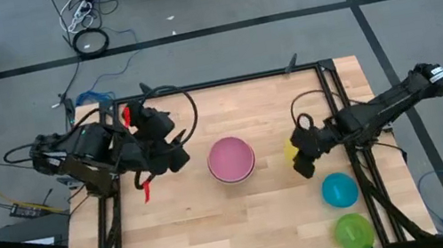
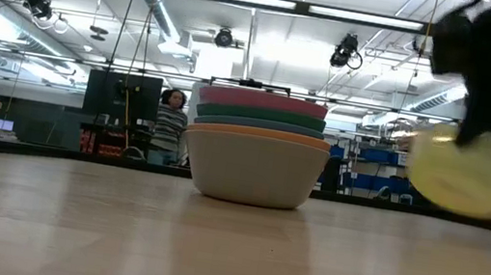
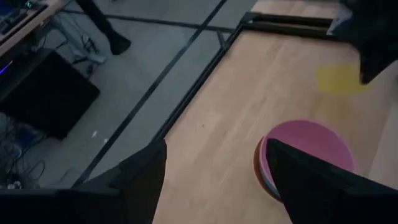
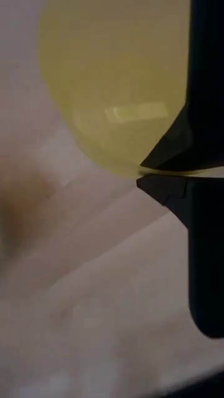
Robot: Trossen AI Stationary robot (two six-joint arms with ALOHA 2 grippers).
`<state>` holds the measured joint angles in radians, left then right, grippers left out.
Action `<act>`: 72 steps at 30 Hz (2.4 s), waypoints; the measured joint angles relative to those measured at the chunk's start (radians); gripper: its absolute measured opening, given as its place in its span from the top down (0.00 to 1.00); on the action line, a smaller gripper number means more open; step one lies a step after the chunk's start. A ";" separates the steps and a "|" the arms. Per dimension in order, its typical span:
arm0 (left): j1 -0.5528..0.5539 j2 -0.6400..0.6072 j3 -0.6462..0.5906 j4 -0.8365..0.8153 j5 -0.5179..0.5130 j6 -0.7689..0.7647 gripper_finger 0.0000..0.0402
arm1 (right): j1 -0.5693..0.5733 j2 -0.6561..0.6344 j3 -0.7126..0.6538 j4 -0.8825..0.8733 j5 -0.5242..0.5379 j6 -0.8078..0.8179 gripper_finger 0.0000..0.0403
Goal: Nest bowls inside each other
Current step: Stack the yellow bowl on top of the pink bowl, then stack the light blue bowl on top of the yellow bowl
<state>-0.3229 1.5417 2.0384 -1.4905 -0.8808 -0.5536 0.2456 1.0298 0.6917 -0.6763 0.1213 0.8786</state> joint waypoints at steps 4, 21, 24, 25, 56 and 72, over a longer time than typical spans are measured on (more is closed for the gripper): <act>0.000 0.000 0.000 -0.013 -0.001 -0.026 0.29 | -0.041 0.035 0.142 0.004 0.007 -0.159 1.00; 0.000 0.001 0.000 -0.081 -0.028 -0.079 0.29 | -0.088 0.649 0.750 0.014 -0.170 -0.598 1.00; -0.009 0.001 0.000 -0.082 -0.029 -0.083 0.29 | -0.106 0.722 0.810 -0.016 -0.166 -0.611 1.00; -0.013 0.001 0.000 -0.082 -0.029 -0.084 0.29 | -0.113 0.737 0.820 -0.015 -0.164 -0.611 1.00; -0.092 0.001 0.000 -0.073 -0.120 -0.182 0.29 | -0.063 0.753 0.772 -0.064 -0.063 -0.558 0.73; -0.092 0.006 -0.285 0.046 -0.019 -0.307 0.29 | 0.204 0.521 0.480 -0.415 -0.033 -0.061 0.66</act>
<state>-0.4149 1.5475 1.7534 -1.4446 -0.8999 -0.8604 0.4500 1.5504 1.1719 -1.0917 0.0886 0.8179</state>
